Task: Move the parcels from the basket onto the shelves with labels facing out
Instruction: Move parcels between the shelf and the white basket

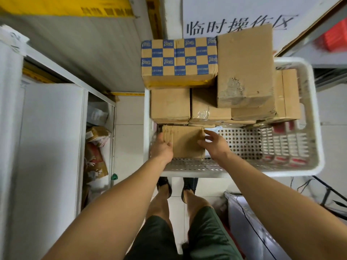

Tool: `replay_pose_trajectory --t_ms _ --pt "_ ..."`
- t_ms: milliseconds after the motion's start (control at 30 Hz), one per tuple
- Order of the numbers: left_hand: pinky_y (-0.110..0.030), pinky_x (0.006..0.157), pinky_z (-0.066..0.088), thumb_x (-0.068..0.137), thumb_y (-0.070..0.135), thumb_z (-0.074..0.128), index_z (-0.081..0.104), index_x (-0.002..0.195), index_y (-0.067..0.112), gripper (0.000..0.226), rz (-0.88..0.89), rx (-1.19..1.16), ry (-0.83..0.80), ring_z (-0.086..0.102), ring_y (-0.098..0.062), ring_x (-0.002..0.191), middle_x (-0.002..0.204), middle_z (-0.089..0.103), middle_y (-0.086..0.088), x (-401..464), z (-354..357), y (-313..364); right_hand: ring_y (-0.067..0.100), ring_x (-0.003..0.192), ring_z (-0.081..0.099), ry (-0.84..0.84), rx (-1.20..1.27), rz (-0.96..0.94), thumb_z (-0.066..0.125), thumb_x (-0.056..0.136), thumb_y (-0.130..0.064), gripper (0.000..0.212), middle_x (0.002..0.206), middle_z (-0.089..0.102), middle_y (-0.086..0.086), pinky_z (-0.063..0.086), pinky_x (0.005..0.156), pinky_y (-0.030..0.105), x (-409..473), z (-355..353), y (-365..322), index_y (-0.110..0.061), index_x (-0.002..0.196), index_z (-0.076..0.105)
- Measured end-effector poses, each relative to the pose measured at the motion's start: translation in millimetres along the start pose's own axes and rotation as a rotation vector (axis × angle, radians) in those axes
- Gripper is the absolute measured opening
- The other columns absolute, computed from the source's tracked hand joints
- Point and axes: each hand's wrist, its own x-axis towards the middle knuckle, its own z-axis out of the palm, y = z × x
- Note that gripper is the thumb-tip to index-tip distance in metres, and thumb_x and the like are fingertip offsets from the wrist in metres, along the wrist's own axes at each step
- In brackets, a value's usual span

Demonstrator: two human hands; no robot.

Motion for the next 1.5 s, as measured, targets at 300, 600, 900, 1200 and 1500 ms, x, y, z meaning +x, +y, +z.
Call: replay_pose_trajectory --t_ms 300,600,900,1200,1500 --pt "-0.030 0.096 0.051 0.109 0.037 0.053 0.054 0.149 0.029 0.041 0.258 -0.058 0.117 0.063 -0.019 0.121 0.140 0.065 0.002 -109 -89 31 0.015 0.125 0.064 -0.040 -0.441 -0.371 0.071 0.100 -0.032 0.047 0.135 0.069 -0.003 0.051 0.105 0.030 -113 -22 -87 -0.020 0.144 0.062" --pt "-0.034 0.096 0.053 0.107 0.034 0.056 0.055 0.148 0.025 0.042 0.351 -0.066 0.524 0.067 -0.022 0.118 0.131 0.069 -0.002 -223 -235 2 0.022 0.123 0.064 -0.115 -0.822 -0.882 0.063 0.104 -0.031 0.040 0.142 0.066 0.001 0.051 0.099 0.031 -240 42 -234 -0.023 0.143 0.061" --pt "-0.043 0.102 0.054 0.104 0.033 0.060 0.061 0.142 0.021 0.040 0.329 0.048 0.990 0.068 -0.032 0.117 0.135 0.069 -0.008 -354 -372 -95 0.017 0.124 0.064 -0.231 -0.904 -1.296 0.065 0.101 -0.035 0.039 0.138 0.068 -0.004 0.051 0.103 0.033 -384 171 -321 -0.027 0.139 0.065" --pt "-0.045 0.091 0.056 0.100 0.029 0.067 0.068 0.136 0.015 0.039 0.220 0.022 1.352 0.067 -0.040 0.110 0.124 0.073 -0.014 -478 -448 -221 0.017 0.129 0.060 -0.387 -0.896 -1.642 0.068 0.099 -0.035 0.044 0.142 0.065 -0.005 0.050 0.105 0.034 -529 314 -340 -0.026 0.142 0.062" --pt "-0.039 0.101 0.050 0.103 0.039 0.059 0.060 0.144 0.021 0.045 -0.114 -0.020 1.533 0.061 -0.031 0.126 0.141 0.066 -0.005 -559 -472 -332 0.017 0.134 0.058 -0.626 -0.935 -1.854 0.066 0.100 -0.035 0.047 0.147 0.062 -0.005 0.047 0.112 0.038 -629 434 -331 -0.025 0.145 0.060"
